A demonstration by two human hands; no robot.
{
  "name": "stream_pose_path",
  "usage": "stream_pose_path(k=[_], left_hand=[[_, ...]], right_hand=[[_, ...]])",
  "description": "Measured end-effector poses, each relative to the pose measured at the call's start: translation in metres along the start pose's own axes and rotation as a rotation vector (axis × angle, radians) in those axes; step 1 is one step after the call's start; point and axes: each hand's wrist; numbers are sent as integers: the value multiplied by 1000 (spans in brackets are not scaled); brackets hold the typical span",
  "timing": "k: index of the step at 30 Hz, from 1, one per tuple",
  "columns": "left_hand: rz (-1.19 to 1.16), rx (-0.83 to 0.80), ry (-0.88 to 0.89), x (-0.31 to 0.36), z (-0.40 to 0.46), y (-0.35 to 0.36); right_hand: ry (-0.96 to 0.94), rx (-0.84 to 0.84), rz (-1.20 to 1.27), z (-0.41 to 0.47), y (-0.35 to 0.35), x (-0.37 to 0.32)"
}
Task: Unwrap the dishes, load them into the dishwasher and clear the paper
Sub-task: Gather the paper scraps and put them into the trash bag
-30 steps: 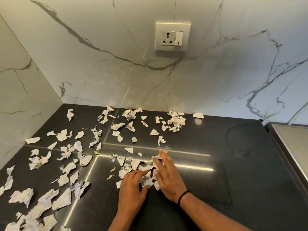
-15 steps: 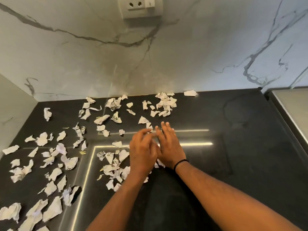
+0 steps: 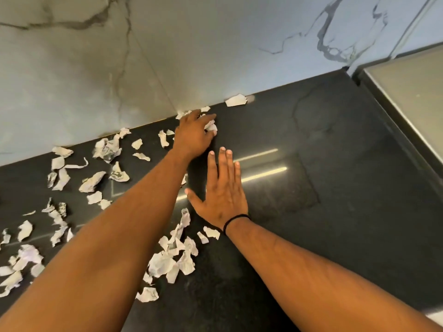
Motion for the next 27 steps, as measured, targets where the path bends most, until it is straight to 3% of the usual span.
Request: stream_pose_path(k=[7,11,14,17,20,23,27], left_hand=[[-88,148,1,-8,-73,13],[-111,186,-122,-8,-138,10],[-122,330,-209,-7,-140,0],[-128,420,-167,-13,-105,-9],[-43,275,-57,-18,-54,-12],[10,114,-60,-22,-15,-12],[21,120,-73,-37,-13,-11]], right_hand=[[-10,-13,-3,5,-2,-3],[-35,-52,-34,7,-3,-4],[-46,-84,-103,9,-4,-6],[-72,-90,-149,11,-4,-7],[-96,-93,-157,12,-5,-7],[-84,-104,-140,13,-7,-7],[-76,-105,-137,13,-7,-7]])
Point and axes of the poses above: each hand's wrist, its own z-axis towards the middle knuckle, its own y-axis out of the palm, x = y × z, and after that the axes turned 4 degrees about y, right-handed
